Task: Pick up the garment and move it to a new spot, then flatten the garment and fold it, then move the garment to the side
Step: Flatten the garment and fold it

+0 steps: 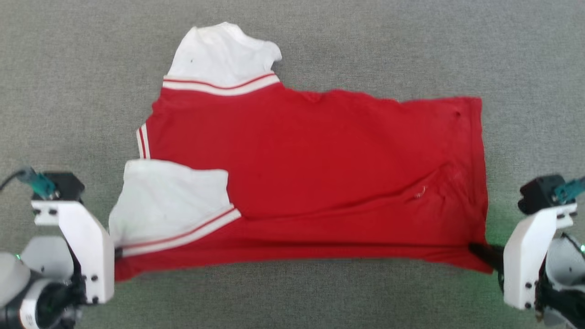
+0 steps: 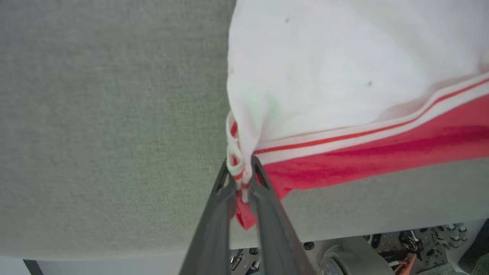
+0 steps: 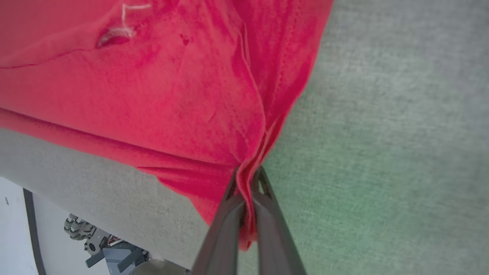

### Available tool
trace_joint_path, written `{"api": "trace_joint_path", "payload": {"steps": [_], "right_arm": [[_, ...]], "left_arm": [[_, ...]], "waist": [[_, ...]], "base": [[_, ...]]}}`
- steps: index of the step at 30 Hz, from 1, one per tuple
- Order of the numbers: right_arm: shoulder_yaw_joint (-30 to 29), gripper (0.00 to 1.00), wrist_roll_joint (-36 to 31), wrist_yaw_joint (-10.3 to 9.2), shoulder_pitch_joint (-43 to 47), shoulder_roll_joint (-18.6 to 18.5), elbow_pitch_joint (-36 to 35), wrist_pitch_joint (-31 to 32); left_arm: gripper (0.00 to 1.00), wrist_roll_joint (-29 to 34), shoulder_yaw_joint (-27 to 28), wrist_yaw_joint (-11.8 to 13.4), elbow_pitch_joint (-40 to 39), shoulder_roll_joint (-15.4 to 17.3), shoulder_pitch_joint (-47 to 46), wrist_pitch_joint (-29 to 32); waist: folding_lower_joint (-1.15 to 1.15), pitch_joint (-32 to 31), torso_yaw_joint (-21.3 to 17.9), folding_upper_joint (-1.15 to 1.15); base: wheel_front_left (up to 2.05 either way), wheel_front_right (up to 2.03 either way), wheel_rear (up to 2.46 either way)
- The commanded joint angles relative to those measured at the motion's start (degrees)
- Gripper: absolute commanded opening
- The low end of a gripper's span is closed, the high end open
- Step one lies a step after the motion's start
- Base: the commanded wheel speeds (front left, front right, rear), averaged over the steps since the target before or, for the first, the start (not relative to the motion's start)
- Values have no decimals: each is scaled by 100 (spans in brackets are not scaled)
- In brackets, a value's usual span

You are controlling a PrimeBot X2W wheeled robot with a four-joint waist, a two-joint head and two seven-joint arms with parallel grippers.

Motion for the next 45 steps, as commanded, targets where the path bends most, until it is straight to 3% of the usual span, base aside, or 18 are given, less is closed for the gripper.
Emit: {"api": "trace_joint_path", "payload": {"steps": [1,4,5,6,7,8,9,10,11,24,30,36,45], "right_arm": [[-59,0,-3,-5,191,73,-77,76],[-44,0,-87,-5,305,199,-72,-47],[-3,0,-124,-5,322,232,-21,-123],[43,0,-163,-5,325,261,45,-195],[76,6,-216,-5,307,280,106,-279],[105,31,-237,-5,277,317,174,-385],[151,42,-258,-4,258,339,241,-472],[197,95,-281,-4,230,334,281,-563],[218,100,-274,-4,210,354,322,-648],[31,100,-426,-3,187,533,-221,-2086],[297,100,-708,-3,55,686,-403,-3368],[685,100,-1131,-3,-90,837,-286,-4749],[1256,100,-1531,-3,-301,1032,78,-6231]], "left_arm": [[0,-75,-46,100,-15,27,176,-37],[0,-147,-126,60,73,-111,335,-78],[15,-189,-131,23,165,-180,363,-109],[22,-195,-161,-7,267,-234,394,-115],[42,-175,-199,-61,367,-280,408,-106],[93,-153,-208,-111,465,-340,392,-115],[100,-169,-190,-154,557,-393,367,-145],[100,-159,-181,-188,628,-413,333,-151],[100,-124,-173,-218,674,-413,292,-143],[100,360,332,-502,389,126,-612,-250],[100,849,533,-1120,945,-172,-1322,-572],[100,1277,559,-1933,2033,-698,-2029,-849],[100,1689,461,-2887,3810,-1350,-2912,-1022]], "waist": [[0,16,-3,0],[0,43,-8,0],[0,49,-12,0],[0,52,-17,0],[0,53,-24,0],[0,50,-27,0],[0,42,-30,0],[0,33,-36,0],[0,18,-42,0],[0,-186,-317,0],[0,-198,-735,0],[0,-121,-1246,0],[0,142,-1947,0]], "base": [[0,0,0],[0,0,0],[0,0,0],[0,0,0],[0,0,0],[0,0,0],[0,0,0],[0,0,0],[0,0,0],[0,0,0],[0,0,0],[0,0,0],[0,0,0]]}}
